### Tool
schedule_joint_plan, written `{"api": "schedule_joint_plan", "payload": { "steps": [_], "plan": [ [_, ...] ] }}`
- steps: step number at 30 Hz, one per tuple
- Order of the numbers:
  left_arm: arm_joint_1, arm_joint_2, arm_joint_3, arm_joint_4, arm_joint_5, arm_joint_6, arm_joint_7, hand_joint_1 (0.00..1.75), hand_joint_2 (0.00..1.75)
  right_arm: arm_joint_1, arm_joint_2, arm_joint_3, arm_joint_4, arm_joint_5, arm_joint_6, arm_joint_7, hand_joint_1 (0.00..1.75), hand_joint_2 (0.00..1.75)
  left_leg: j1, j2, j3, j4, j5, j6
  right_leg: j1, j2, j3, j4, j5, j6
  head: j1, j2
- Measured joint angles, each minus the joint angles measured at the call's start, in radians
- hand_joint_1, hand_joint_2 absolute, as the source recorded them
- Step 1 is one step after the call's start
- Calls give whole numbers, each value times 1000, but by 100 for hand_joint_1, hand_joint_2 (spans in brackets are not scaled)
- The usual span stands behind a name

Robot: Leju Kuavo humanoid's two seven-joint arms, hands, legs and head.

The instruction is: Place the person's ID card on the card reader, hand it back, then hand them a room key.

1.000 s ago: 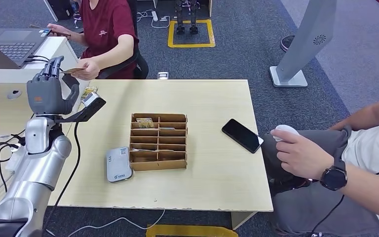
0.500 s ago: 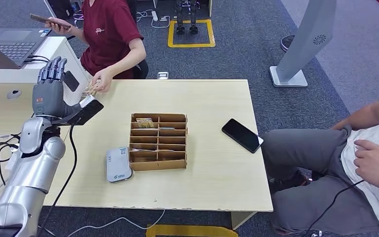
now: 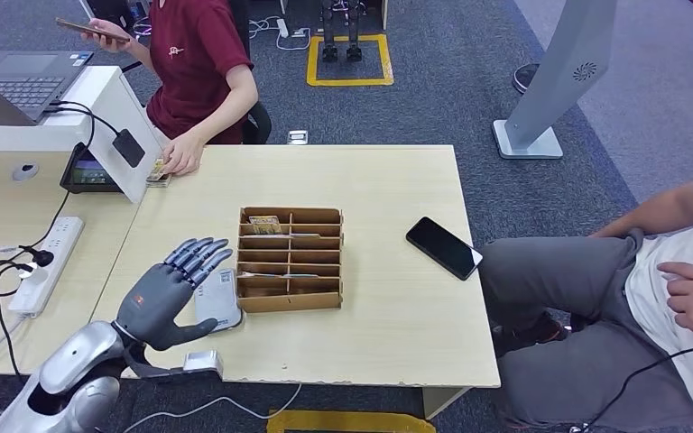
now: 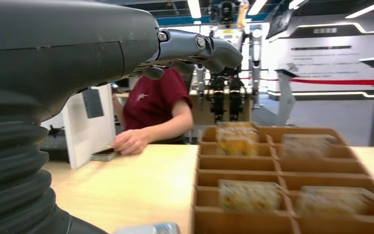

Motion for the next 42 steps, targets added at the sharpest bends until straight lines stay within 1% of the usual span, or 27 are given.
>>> {"api": "schedule_joint_plan", "payload": {
  "steps": [3,6,17,18,19,21,22,23,25,28,31,39,42],
  "plan": [
    [34,0,-52,-38,-24,14,19,0,175,-1,6,-6,0,-3,-6,-1,0,175,0,0,-1,0,0,0,0,0,0,0,0,0,0,0],
    [48,1,-80,-61,-28,16,24,0,175,-1,9,-9,0,-5,-6,-2,0,175,0,0,0,0,0,0,0,0,0,0,1,0,0,0],
    [53,3,-94,-75,-31,19,25,0,175,-1,10,-9,-1,-5,-7,-2,0,175,0,0,0,0,1,0,0,-1,0,0,1,-1,0,0],
    [53,3,-97,-76,-36,20,27,0,175,-1,10,-9,-1,-5,-7,-5,0,175,0,0,0,0,1,0,0,-1,0,0,1,-1,0,0],
    [53,3,-105,-78,-64,29,51,0,175,-2,10,-9,-1,-4,-7,-4,0,175,0,0,0,0,1,0,0,-1,0,0,1,-1,0,0],
    [28,-14,-128,-70,-175,65,150,0,175,-3,11,-9,-1,4,-6,-1,0,175,0,-1,0,0,1,0,0,-1,0,0,1,0,1,0],
    [9,-27,-138,-61,-237,84,207,0,175,-3,12,-9,-1,9,-6,2,0,175,0,-1,0,1,1,0,0,-1,0,0,1,0,1,0],
    [-15,-45,-142,-50,-279,95,247,0,175,-4,13,-9,-1,13,-6,4,0,175,0,-2,0,1,1,1,0,-2,0,0,1,0,1,0],
    [-53,-72,-142,-23,-310,96,279,0,175,-4,17,-9,-1,19,-5,7,0,175,0,-2,-1,1,1,1,0,-2,1,0,2,0,1,0],
    [-95,-104,-142,17,-324,94,294,0,175,-5,21,-9,-1,24,-4,10,0,175,0,-1,0,1,1,1,0,-2,1,0,3,-1,1,0],
    [-113,-121,-142,43,-328,95,295,0,175,-5,24,-9,-1,24,-3,12,0,175,0,-1,0,1,1,1,0,-1,0,0,3,-1,0,0],
    [-124,-141,-142,72,-329,96,295,0,175,-5,25,-9,-1,25,-3,12,0,175,0,-1,0,1,1,1,0,-1,0,0,3,-1,1,0],
    [-128,-146,-142,83,-328,93,309,0,175,-5,25,-9,-1,25,-6,12,0,175,0,-1,0,1,1,1,0,-1,0,0,3,-1,1,0]
  ]
}}
